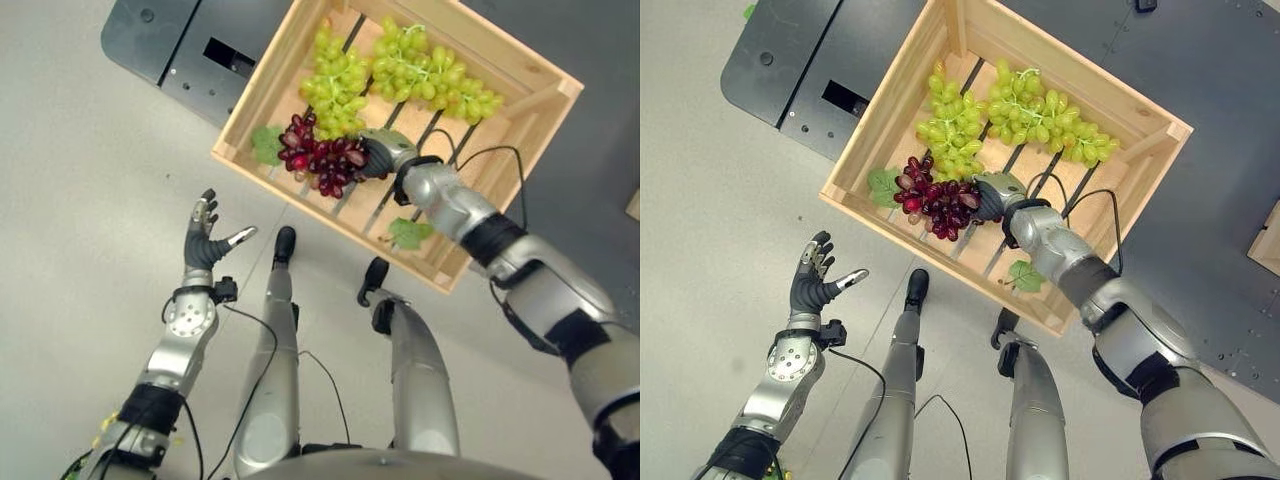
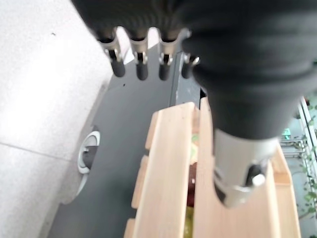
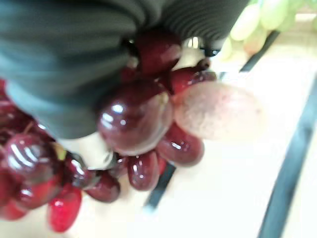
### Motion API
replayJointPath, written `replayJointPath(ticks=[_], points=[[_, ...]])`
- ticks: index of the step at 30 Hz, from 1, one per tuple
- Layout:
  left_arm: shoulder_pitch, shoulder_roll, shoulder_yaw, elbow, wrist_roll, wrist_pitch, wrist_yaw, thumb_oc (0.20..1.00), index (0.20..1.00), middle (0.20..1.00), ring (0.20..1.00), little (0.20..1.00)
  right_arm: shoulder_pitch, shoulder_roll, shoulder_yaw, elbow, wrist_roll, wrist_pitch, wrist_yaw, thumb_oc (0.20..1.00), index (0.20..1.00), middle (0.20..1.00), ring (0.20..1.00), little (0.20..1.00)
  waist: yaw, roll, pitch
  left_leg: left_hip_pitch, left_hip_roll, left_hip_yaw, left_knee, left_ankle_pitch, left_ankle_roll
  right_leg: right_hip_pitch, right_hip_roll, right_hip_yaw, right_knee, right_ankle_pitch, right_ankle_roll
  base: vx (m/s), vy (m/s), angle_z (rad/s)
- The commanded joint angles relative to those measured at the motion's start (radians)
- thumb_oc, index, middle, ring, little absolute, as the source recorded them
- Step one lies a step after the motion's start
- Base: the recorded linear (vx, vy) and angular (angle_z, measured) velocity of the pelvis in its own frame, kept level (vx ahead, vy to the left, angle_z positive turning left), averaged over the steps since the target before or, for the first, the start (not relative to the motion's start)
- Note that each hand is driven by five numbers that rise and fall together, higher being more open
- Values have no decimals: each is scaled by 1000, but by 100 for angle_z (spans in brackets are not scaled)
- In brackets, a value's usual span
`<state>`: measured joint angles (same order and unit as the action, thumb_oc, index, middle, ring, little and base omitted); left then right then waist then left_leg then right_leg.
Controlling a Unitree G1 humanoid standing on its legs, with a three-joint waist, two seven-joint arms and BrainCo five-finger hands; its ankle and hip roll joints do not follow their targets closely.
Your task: Pick up the fruits from the basket on one side to the basket on the other side
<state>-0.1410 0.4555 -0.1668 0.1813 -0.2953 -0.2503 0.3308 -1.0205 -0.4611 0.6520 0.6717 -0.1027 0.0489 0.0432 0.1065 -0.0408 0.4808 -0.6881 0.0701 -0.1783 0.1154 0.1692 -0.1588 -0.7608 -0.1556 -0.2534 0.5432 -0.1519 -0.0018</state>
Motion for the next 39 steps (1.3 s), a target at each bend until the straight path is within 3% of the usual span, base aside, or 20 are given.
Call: replayJointPath(ticks=[1,2,3,8,10,17,21,33,39], points=[[7,32,45,-52,-19,-27,-37,1000,1000,1000,1000,1000,16,-10,-38,-51,354,-70,46,200,200,200,200,200,3,-54,39,140,-36,11,-16,-95,63,88,-20,12,-142,83,124,0,0,0],[7,32,45,-52,-19,-27,-37,1000,1000,1000,1000,1000,16,-11,-38,-52,355,-70,46,200,200,200,200,200,4,-54,39,140,-36,11,-17,-95,63,88,-19,12,-142,83,124,0,0,0],[6,38,46,-43,-21,-30,-56,1000,1000,1000,1000,1000,47,-38,-64,-109,570,-81,84,200,200,200,200,200,7,-54,39,152,-39,14,-17,-95,62,100,-23,11,-140,86,126,0,0,0],[14,43,58,-24,-18,-39,-72,1000,1000,1000,1000,1000,173,-91,-210,-281,976,-149,124,200,200,200,200,200,4,-48,39,213,-48,21,-10,-102,61,173,-32,10,-147,89,132,1,4,1],[14,43,63,-13,-23,-40,-73,1000,1000,1000,1000,1000,210,-79,-255,-322,1062,-169,130,200,200,200,200,200,4,-42,39,245,-50,23,-14,-104,62,204,-31,9,-153,90,134,0,0,0],[18,41,68,9,-21,-36,-91,1000,1000,1000,1000,1000,256,-81,-332,-385,1124,-192,122,200,200,200,200,200,-4,-21,39,332,-49,22,-54,-87,58,299,-35,0,-192,103,137,0,0,0],[46,39,70,2,-21,-34,-109,1000,1000,1000,1000,1000,269,-83,-350,-386,1146,-188,114,200,200,200,200,200,-9,-13,6,365,-47,26,-60,-92,61,329,-36,0,-203,103,139,8,4,0],[79,49,67,-12,-17,-26,-147,1000,1000,1000,1000,1000,296,-101,-365,-430,1155,-180,112,200,200,200,200,200,-25,-21,-69,419,-41,34,-56,-111,63,395,-29,4,-232,104,141,12,2,0],[88,88,85,-45,38,-21,-157,1000,1000,1000,1000,1000,333,-178,-339,-491,1111,-151,148,200,200,200,200,200,-39,-38,-120,462,-36,43,-58,-126,64,454,-16,5,-270,107,143,49,7,-1]])
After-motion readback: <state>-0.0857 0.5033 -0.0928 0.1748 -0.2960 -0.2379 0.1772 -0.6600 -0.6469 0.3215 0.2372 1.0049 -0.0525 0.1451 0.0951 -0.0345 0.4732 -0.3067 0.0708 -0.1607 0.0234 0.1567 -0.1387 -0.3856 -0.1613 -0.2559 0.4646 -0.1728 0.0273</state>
